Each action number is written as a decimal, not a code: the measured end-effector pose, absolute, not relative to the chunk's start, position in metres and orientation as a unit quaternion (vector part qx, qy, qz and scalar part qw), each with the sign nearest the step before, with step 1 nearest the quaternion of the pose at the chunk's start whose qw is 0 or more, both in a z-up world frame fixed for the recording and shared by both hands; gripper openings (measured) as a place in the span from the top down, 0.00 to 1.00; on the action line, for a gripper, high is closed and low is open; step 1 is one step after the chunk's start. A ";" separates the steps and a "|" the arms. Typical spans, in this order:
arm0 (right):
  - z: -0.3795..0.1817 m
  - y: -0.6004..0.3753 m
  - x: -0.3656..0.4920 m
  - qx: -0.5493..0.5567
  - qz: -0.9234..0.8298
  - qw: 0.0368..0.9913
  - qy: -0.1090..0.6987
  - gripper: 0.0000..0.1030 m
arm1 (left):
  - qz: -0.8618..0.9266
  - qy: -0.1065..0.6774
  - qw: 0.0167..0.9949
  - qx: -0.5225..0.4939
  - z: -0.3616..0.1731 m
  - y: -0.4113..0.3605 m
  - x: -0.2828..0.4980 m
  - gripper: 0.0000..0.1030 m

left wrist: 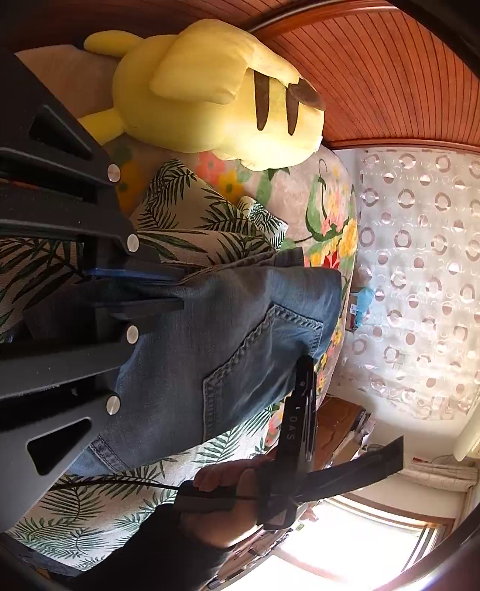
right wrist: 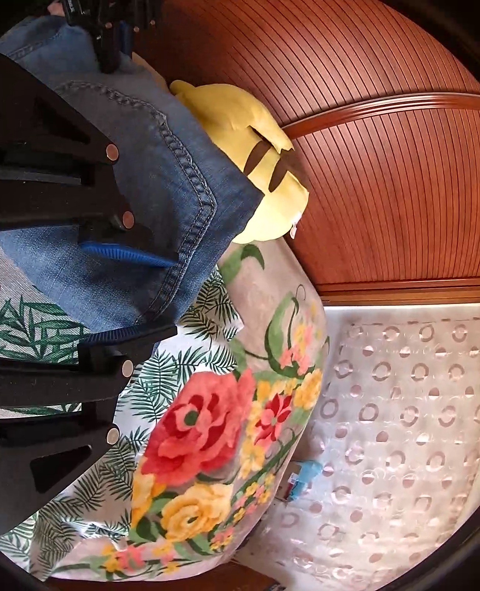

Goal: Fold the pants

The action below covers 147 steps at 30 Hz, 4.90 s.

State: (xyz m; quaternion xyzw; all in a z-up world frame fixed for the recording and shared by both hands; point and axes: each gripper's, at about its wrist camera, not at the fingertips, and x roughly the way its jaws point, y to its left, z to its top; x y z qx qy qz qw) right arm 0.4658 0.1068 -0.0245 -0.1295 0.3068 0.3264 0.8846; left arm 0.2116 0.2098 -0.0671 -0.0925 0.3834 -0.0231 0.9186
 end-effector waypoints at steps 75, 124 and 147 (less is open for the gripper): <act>0.061 -0.206 0.069 -0.027 0.185 0.957 0.224 0.20 | -0.030 0.277 0.960 -0.011 0.025 -0.018 0.074 0.00; 0.086 -0.240 0.021 -0.008 0.128 0.980 0.151 0.11 | -0.023 0.222 0.975 -0.007 0.084 -0.042 0.040 0.00; 0.087 -0.240 0.022 -0.011 0.125 0.981 0.151 0.11 | -0.024 0.221 0.975 -0.007 0.084 -0.043 0.041 0.00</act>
